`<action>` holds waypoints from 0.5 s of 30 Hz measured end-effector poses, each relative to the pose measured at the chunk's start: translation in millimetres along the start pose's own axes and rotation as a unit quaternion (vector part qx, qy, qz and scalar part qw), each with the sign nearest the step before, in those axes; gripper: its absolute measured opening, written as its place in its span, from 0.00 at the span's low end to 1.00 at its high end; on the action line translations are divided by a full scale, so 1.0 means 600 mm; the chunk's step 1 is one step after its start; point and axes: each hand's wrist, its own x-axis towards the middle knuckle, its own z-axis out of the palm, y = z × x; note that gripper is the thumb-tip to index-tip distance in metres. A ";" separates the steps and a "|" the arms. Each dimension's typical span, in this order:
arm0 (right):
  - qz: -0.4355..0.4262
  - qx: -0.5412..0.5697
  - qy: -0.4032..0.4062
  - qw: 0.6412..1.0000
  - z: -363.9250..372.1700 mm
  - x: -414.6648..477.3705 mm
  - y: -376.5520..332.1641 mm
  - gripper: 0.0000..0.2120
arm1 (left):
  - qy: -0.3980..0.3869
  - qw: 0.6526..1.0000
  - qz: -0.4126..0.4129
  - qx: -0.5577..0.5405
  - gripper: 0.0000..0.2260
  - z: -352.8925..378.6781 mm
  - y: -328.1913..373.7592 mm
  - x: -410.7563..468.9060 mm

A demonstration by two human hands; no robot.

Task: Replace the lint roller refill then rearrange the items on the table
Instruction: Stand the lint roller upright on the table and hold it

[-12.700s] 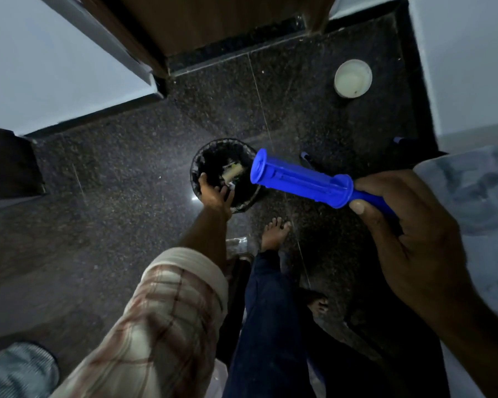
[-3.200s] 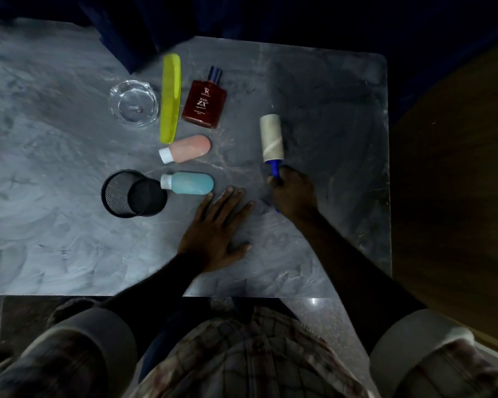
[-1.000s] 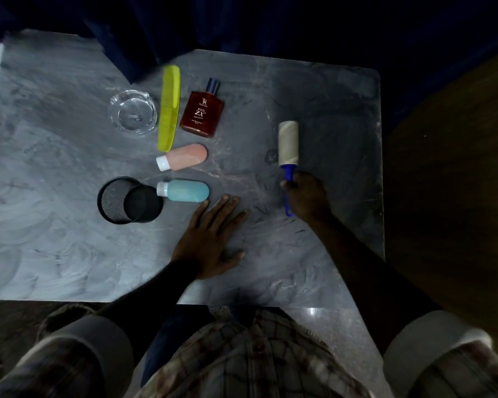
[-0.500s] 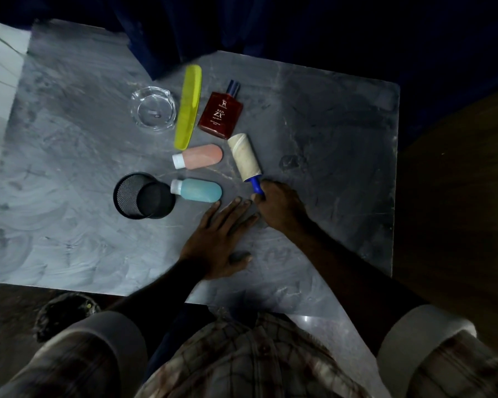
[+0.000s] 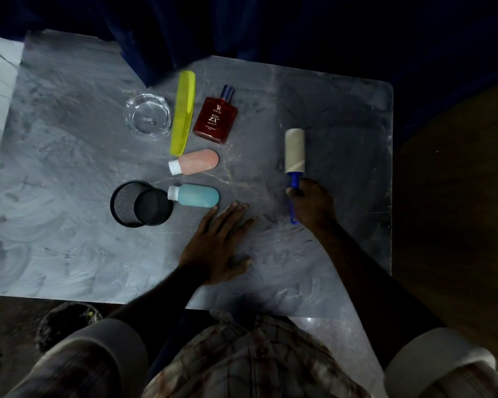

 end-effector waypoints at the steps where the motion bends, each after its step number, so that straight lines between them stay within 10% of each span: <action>1: 0.017 0.015 0.010 1.000 -0.008 0.003 0.018 0.15 | 0.000 1.000 -0.001 0.000 0.43 0.000 0.001 0.000; 15: 0.214 0.127 0.051 0.967 -0.085 -0.007 0.231 0.22 | 0.005 1.000 0.004 -0.005 0.43 0.003 -0.002 -0.004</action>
